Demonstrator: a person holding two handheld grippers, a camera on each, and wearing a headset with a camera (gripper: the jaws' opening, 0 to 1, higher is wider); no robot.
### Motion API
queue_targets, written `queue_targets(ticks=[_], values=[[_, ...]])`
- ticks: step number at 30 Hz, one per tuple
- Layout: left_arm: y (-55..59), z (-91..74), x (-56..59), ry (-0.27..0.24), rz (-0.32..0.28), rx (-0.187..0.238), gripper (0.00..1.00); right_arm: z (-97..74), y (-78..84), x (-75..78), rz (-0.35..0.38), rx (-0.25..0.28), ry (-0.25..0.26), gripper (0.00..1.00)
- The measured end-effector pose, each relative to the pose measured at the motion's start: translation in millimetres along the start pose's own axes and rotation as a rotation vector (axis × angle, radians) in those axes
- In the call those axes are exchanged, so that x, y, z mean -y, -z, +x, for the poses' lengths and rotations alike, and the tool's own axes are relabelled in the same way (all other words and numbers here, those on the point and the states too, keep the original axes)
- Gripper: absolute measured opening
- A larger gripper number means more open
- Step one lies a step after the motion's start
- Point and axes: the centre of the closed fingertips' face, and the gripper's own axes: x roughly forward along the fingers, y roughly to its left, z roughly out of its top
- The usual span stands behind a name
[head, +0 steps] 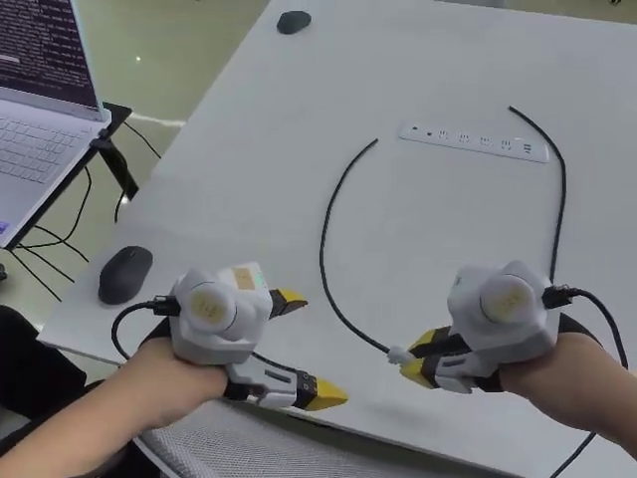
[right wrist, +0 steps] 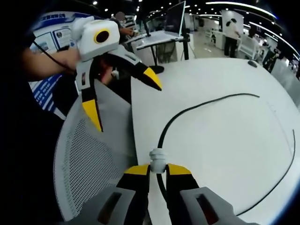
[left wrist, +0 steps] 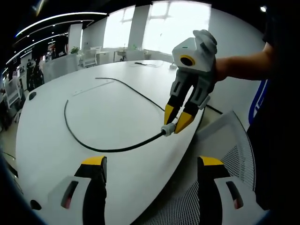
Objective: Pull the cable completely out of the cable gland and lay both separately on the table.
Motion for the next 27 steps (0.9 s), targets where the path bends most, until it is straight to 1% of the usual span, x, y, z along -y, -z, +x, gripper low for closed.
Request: queue_targets(ticks=[1,4,7,10,16,18,19,21,22,24,25,26,27], values=[[-0.4,-0.3,5.4,0.0,0.003,-0.001,0.79,-2.6,-0.3,-3.9,-0.002,0.001,-0.007,0.07],[-2.1,-0.7,16.5,0.002,0.005,0.005,0.79,-7.9,-0.1,-9.9,-0.021,0.008,-0.015,0.07],[-7.7,3.0,29.2,0.012,0.012,0.018,0.79,-13.6,0.0,-15.8,-0.034,0.013,-0.026,0.07],[-13.1,7.8,34.4,0.02,0.041,0.016,0.79,-18.6,1.3,-19.5,-0.054,0.016,-0.028,0.07],[-33.8,20.5,40.7,0.053,0.087,0.032,0.78,-27.6,2.5,-24.4,-0.081,0.019,-0.028,0.07],[-37.0,25.7,42.1,0.068,0.091,0.037,0.78,-31.7,2.7,-26.0,-0.101,0.024,-0.029,0.07],[-37.7,27.9,43.1,0.077,0.088,0.039,0.78,-33.2,2.9,-26.1,-0.112,0.024,-0.026,0.07],[-40.1,31.8,47.5,0.111,0.075,0.059,0.75,-36.9,2.1,-27.9,-0.146,0.027,-0.02,0.07],[-40.3,34.0,48.8,0.125,0.049,0.063,0.73,-38.2,1.2,-28.8,-0.158,0.032,-0.019,0.07],[-43.1,36.2,49.8,0.14,0.024,0.092,0.71,-40.9,-0.8,-30.5,-0.187,0.043,-0.015,0.07],[-44.9,37.1,50.6,0.148,0.012,0.108,0.7,-41.9,-1.0,-31.2,-0.185,0.044,-0.014,0.07],[-45.6,38.0,51.7,0.16,-0.005,0.115,0.69,-42.1,-1.6,-31.4,-0.194,0.048,-0.013,0.07],[-46.3,38.4,52.4,0.166,-0.003,0.121,0.67,-42.5,-3.1,-33.0,-0.218,0.057,-0.016,0.07]])
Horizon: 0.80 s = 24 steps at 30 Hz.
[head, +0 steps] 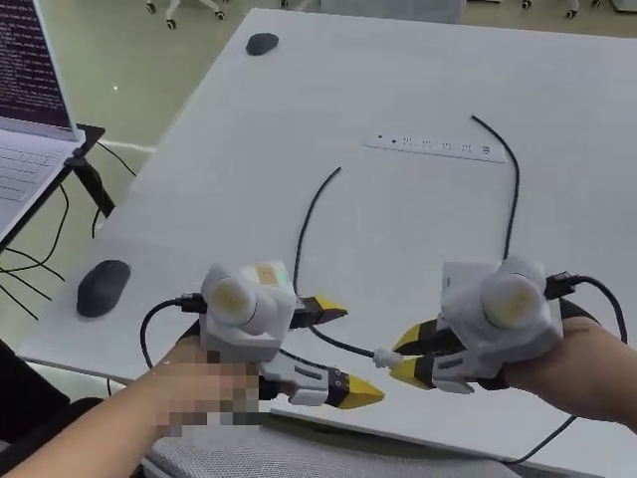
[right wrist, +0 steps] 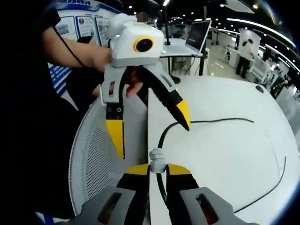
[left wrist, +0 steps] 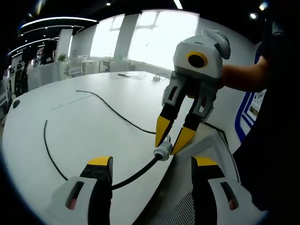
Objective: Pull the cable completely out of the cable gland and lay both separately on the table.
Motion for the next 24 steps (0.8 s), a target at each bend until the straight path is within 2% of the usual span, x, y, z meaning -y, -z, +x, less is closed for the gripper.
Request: queue_targets(ticks=[3,6,15,20,24], values=[[-1.3,3.1,4.9,0.033,0.015,0.012,0.62,-0.7,-2.4,-2.5,-0.025,0.008,-0.006,0.07],[1.3,6.4,7.3,0.045,0.049,-0.004,0.57,-1.7,-2.9,-3.6,-0.075,0.009,-0.017,0.07],[1.3,9.4,17.2,0.106,0.037,0.003,0.43,-6.3,-2.6,-2.5,-0.153,0.025,-0.028,0.07],[2.6,10.4,18.8,0.122,0.038,0.008,0.34,-6.2,-1.1,-1.9,-0.175,0.028,-0.028,0.07],[2.7,11.4,18.6,0.128,0.04,0.006,0.33,-5.8,-1.7,-2.0,-0.186,0.034,-0.034,0.07]])
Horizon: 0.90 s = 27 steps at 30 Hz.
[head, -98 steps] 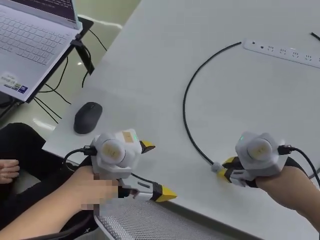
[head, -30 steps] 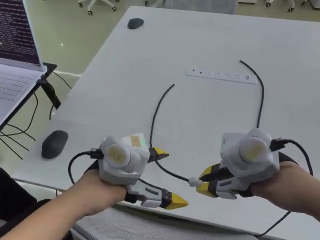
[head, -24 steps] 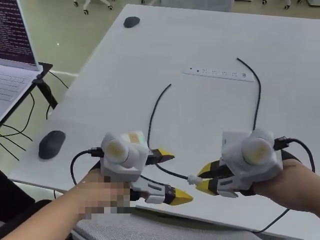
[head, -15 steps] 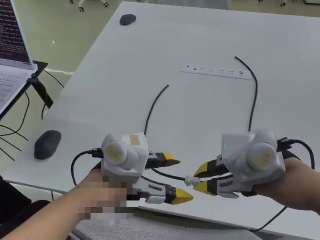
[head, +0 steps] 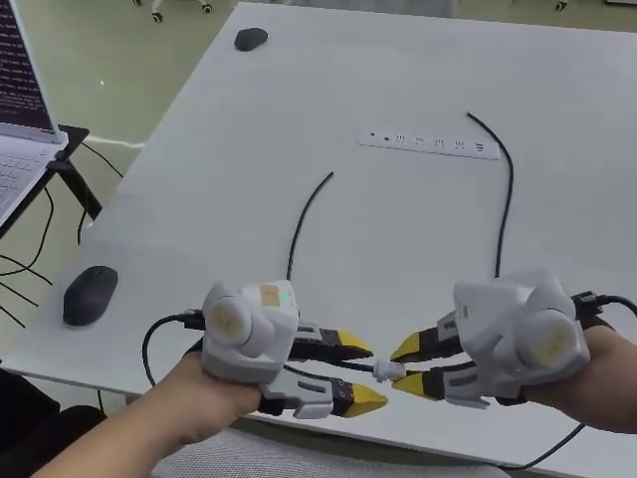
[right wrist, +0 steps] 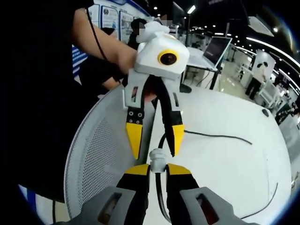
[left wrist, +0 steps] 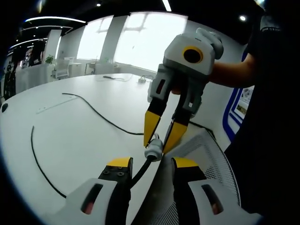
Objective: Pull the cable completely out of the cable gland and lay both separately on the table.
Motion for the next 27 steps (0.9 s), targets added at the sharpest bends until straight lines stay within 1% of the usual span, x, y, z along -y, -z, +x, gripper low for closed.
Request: queue_targets(ticks=[3,4,7,10,16,18,20,22,23,24,27], values=[[-4.6,0.7,1.1,0.012,-0.01,0.024,0.29,0.6,-0.3,0.2,-0.009,0.003,-0.004,0.07],[-4.7,0.7,1.5,0.017,-0.01,0.025,0.27,0.7,-0.4,0.9,-0.011,0.006,-0.004,0.07],[-5.7,1.1,0.7,0.024,0.015,0.028,0.2,1.4,0.6,0.7,-0.023,0.007,-0.011,0.07],[-6.2,1.6,0.6,0.03,0.015,0.027,0.17,1.2,1.3,0.3,-0.028,0.01,-0.017,0.07],[-3.7,4.3,-0.1,0.037,0.02,0.022,0.16,0.9,4.5,-0.5,-0.042,0.017,-0.024,0.07],[-2.0,5.5,1.8,0.045,-0.007,0.01,0.16,1.0,5.6,-3.2,-0.052,0.019,-0.033,0.08],[-1.9,6.3,1.5,0.04,0.011,0.003,0.16,1.9,6.7,-3.3,-0.063,0.022,-0.028,0.08],[-1.9,6.9,1.5,0.036,-0.01,-0.011,0.16,2.4,7.4,-3.1,-0.045,0.025,-0.027,0.08],[-2.1,6.9,1.4,0.034,-0.009,-0.011,0.16,2.4,7.3,-2.1,-0.049,0.028,-0.022,0.08],[-2.7,6.9,0.6,0.027,0.016,-0.013,0.15,1.9,7.1,-1.4,-0.052,0.033,-0.018,0.09],[-4.6,6.7,0.6,0.023,0.021,-0.016,0.15,0.1,5.9,0.3,-0.045,0.045,-0.01,0.09]])
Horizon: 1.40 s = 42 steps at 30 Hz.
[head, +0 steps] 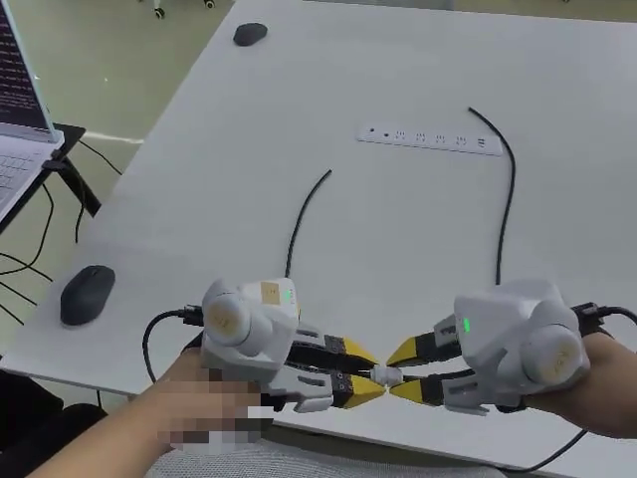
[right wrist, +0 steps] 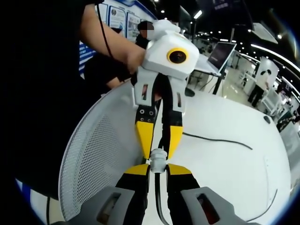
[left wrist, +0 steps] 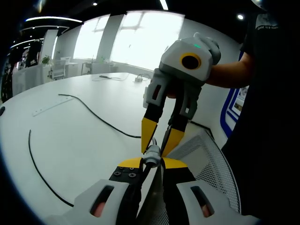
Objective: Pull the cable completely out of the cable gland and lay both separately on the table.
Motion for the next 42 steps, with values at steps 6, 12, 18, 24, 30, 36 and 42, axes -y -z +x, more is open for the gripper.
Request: queue_targets(ticks=[6,12,18,24,30,36,42], values=[[-4.2,1.2,0.7,0.006,0.011,-0.008,0.15,-3.0,0.5,2.0,0.068,0.017,-0.004,0.09],[-7.1,0.7,2.9,0.004,0.018,-0.025,0.15,-6.6,-2.5,4.6,0.259,0.103,-0.029,0.12],[-6.6,0.1,3.2,0.003,0.029,-0.034,0.15,-11.2,3.3,5.8,0.374,0.147,-0.071,0.15],[-9.8,0.3,4.6,0.002,0.036,-0.03,0.15,-18.9,-2.2,11.8,0.613,0.318,-0.171,0.16],[-11.0,-2.1,4.3,0.0,0.034,-0.027,0.15,-20.0,-2.9,9.4,0.66,0.36,-0.212,0.15],[-9.9,-2.1,5.4,-0.005,0.028,-0.026,0.15,-18.8,-11.6,1.7,0.657,0.375,-0.244,0.1],[-7.8,0.2,7.3,0.005,0.017,-0.028,0.15,-15.6,-13.1,-5.7,0.612,0.347,-0.251,0.09]])
